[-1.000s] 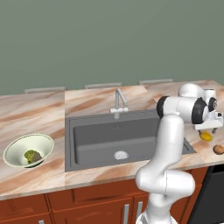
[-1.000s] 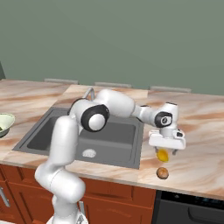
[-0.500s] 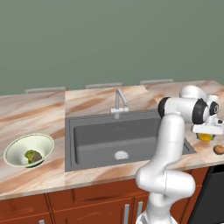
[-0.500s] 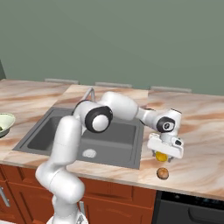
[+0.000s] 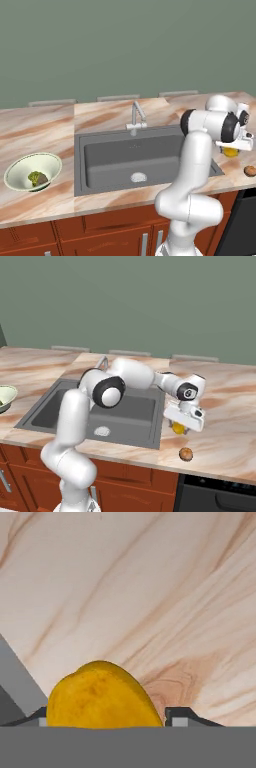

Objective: There is a mixed pile of frozen fruits and vegetables on the counter. Locate all the frozen vegetables and place the items in a bowl on the counter. Take all the frozen fruits and defrost them in a running sink.

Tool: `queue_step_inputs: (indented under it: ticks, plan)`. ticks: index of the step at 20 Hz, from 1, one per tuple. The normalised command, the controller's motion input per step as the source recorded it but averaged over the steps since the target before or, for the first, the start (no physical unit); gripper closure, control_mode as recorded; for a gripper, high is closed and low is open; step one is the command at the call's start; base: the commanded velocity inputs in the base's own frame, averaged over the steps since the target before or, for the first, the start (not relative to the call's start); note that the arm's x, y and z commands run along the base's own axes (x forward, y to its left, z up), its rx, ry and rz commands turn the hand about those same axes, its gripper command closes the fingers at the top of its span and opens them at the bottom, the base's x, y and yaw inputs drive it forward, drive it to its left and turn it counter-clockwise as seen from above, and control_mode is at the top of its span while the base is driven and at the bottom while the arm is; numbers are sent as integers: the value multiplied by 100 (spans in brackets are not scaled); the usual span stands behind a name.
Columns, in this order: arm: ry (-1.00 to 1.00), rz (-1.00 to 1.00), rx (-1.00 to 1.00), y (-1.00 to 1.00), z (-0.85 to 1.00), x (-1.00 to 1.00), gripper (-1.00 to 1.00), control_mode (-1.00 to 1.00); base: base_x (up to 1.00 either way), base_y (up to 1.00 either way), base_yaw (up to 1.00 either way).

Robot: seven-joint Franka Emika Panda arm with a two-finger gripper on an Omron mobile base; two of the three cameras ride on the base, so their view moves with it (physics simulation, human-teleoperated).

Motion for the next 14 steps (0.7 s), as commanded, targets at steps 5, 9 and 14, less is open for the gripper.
queue_step_inputs:
  ticks: [5, 9, 14]
  plan:
    - [-17, -14, -17, 100, 63, -5, 100, -100, 0, 0, 0]
    - [-10, -19, -20, 100, 30, 0, 100, -100, 0, 0, 0]
    - [-4, -14, -23, 100, 10, 4, 100, -100, 0, 0, 0]
